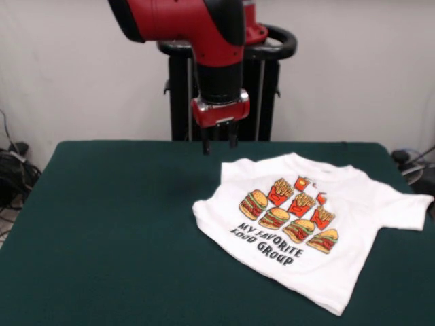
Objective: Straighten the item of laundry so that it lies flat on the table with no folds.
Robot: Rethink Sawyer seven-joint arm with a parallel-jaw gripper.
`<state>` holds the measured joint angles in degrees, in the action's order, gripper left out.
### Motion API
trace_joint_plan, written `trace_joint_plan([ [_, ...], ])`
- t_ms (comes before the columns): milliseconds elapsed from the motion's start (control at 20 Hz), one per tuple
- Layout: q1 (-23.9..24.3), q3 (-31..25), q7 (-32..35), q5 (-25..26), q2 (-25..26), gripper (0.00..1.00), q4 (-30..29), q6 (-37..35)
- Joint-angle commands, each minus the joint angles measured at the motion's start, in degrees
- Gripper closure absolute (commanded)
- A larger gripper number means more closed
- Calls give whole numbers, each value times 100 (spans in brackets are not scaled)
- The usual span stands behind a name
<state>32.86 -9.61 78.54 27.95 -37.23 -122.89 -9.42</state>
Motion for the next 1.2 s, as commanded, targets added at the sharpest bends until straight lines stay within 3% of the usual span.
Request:
trace_joint_plan([
  [50, -271, 249, 930, 159, 680, 0, 354, 371],
  [500, -207, 129, 840, 139, 920, 0, 518, 565],
  [900, -634, 527, 912, 109, 957, 0, 725, 845],
  [1200, -697, 578, 824, 100, 884, 0, 703, 856],
])
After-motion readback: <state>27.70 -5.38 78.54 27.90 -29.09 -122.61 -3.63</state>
